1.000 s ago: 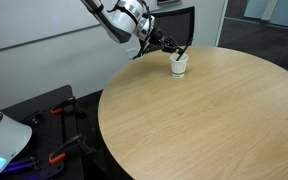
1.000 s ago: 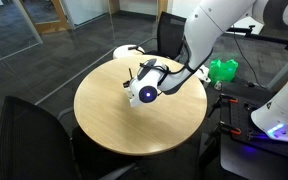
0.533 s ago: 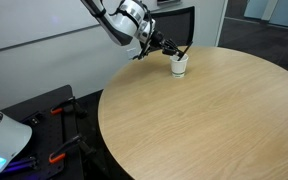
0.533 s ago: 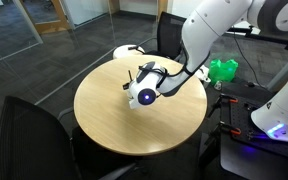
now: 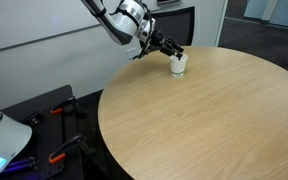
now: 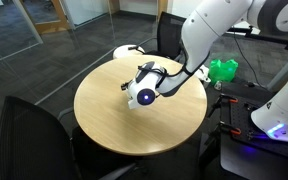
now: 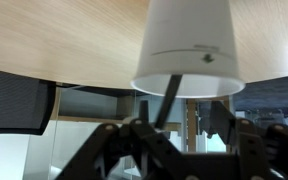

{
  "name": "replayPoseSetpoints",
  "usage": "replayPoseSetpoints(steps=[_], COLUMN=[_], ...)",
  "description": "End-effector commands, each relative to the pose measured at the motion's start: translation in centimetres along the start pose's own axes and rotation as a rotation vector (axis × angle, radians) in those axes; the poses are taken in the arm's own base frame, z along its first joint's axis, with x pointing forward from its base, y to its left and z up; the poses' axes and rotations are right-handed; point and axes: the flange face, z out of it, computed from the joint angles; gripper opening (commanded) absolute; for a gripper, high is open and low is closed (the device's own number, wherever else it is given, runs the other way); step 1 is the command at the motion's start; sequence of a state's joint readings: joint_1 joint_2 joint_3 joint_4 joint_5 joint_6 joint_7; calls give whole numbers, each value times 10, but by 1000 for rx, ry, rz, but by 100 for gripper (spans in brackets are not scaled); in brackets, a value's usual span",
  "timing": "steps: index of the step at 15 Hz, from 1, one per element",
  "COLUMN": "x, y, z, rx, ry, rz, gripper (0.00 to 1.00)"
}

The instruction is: Move the cup away from you then put the marker in the cup

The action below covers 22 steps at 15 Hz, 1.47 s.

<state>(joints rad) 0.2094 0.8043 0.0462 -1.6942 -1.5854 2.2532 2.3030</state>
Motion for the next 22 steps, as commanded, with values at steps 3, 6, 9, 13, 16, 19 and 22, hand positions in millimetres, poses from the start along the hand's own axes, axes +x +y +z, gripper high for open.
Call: replayPoseSetpoints(steps=[3,6,9,13,16,19,22], x=[8,14,24,43,59,76,91], y=[-1,0,-1,4,13,24,36], z=[-10,-17,-26,-44,-61,-76,-91], rx=[10,25,40,54,42,12,-11], ry=[40,52,68,114,145,177,209], rz=[16,25,43,77,100,112,124], gripper=[100,100,100,100,100,100,100])
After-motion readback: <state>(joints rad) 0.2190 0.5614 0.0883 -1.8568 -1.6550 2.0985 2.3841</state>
